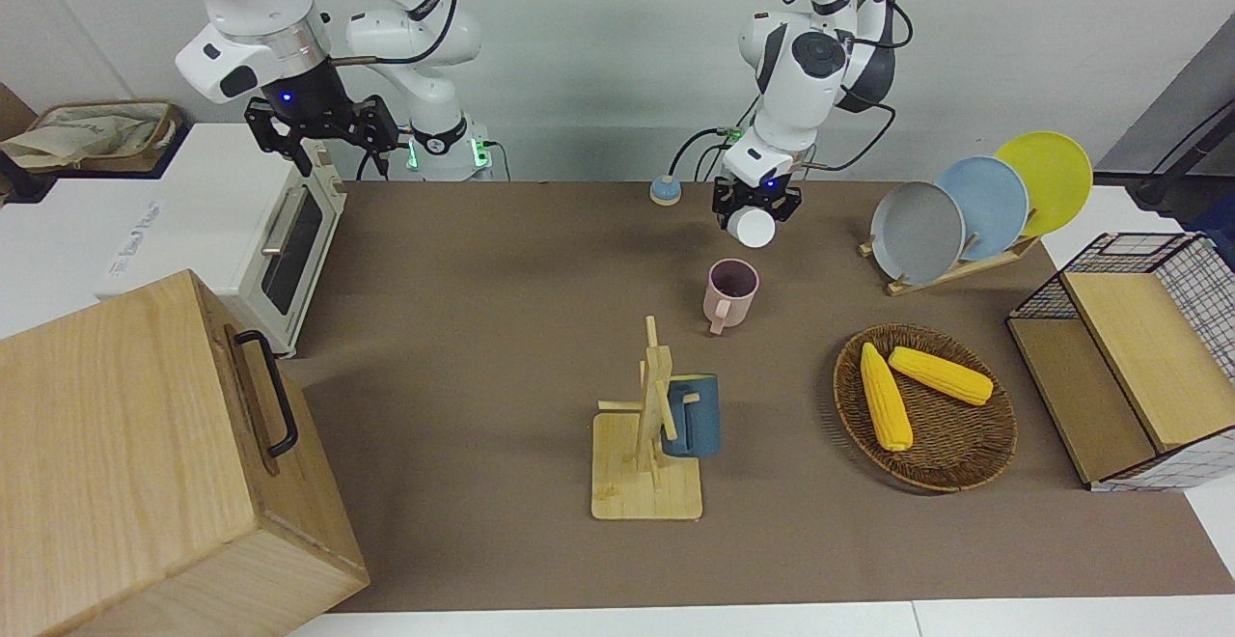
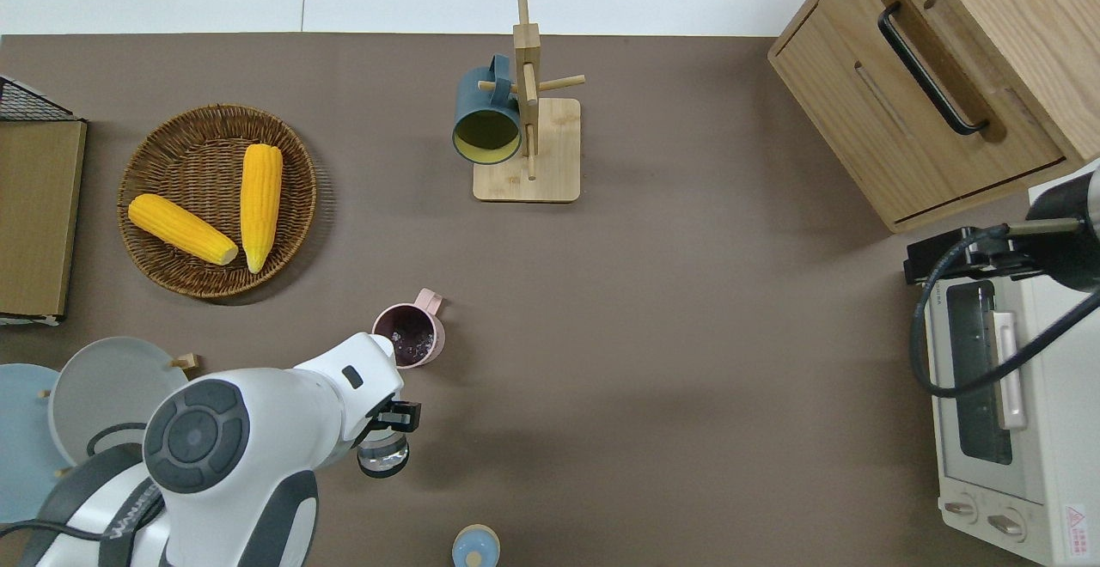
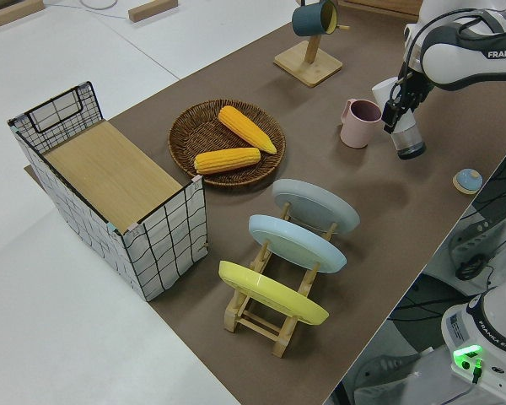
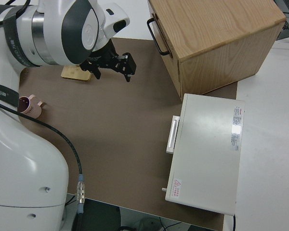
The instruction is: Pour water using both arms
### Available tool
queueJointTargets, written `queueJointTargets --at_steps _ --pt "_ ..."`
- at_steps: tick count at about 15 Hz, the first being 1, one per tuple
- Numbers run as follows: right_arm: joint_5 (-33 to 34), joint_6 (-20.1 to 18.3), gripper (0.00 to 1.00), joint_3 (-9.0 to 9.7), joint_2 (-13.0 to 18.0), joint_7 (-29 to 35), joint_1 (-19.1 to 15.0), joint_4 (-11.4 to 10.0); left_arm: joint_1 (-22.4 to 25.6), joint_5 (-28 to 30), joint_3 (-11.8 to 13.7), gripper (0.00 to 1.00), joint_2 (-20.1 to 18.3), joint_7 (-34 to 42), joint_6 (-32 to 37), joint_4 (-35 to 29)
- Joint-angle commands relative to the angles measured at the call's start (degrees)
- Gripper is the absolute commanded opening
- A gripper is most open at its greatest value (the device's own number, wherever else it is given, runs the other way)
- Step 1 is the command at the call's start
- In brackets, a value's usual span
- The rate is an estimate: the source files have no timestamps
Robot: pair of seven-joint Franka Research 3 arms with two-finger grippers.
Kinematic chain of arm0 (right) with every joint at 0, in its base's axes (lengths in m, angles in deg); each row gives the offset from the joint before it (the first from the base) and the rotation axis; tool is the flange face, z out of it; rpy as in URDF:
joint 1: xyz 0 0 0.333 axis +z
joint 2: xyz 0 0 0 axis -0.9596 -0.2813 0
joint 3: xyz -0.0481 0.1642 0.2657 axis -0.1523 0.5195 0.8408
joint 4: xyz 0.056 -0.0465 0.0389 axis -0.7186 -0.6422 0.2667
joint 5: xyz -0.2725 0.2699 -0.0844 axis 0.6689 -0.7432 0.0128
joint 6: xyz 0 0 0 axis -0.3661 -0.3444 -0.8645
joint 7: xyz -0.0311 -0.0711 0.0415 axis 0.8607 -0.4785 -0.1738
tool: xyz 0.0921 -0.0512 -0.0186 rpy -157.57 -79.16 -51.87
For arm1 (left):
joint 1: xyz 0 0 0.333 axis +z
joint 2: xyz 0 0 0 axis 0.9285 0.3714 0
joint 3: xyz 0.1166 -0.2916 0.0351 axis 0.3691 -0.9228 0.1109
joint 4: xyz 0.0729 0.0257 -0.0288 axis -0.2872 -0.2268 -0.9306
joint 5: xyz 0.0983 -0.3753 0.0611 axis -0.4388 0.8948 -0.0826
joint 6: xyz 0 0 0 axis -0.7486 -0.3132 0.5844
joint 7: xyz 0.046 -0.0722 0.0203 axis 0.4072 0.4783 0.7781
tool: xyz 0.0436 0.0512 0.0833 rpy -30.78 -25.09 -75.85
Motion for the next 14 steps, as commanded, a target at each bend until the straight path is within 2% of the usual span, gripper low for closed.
queueJointTargets --at_steps 1,6,9,12,14 --pt "-0.1 0.2 0.992 -0.10 1.0 -1.0 0.1 -1.1 -0.6 -0.7 -1.1 0.00 -6.7 -1.0 -5.5 -6.2" --pt "-0.1 0.2 0.992 -0.10 1.0 -0.9 0.1 -1.1 -0.5 -0.2 -2.2 0.00 -9.6 -2.3 -12.4 -11.2" --pt "-0.1 0.2 0.992 -0.10 1.0 -0.9 0.1 -1.1 0.5 -0.3 -2.2 0.00 -12.5 -2.5 -12.8 -12.6" --pt "-0.1 0.2 0.992 -0.10 1.0 -0.9 0.1 -1.1 4.1 -0.8 -2.3 0.00 -13.8 -2.4 -13.6 -12.5" --pt "-0.1 0.2 0.992 -0.10 1.0 -0.9 0.1 -1.1 6.2 -0.8 -2.3 0.00 -14.1 -2.4 -16.7 -12.5"
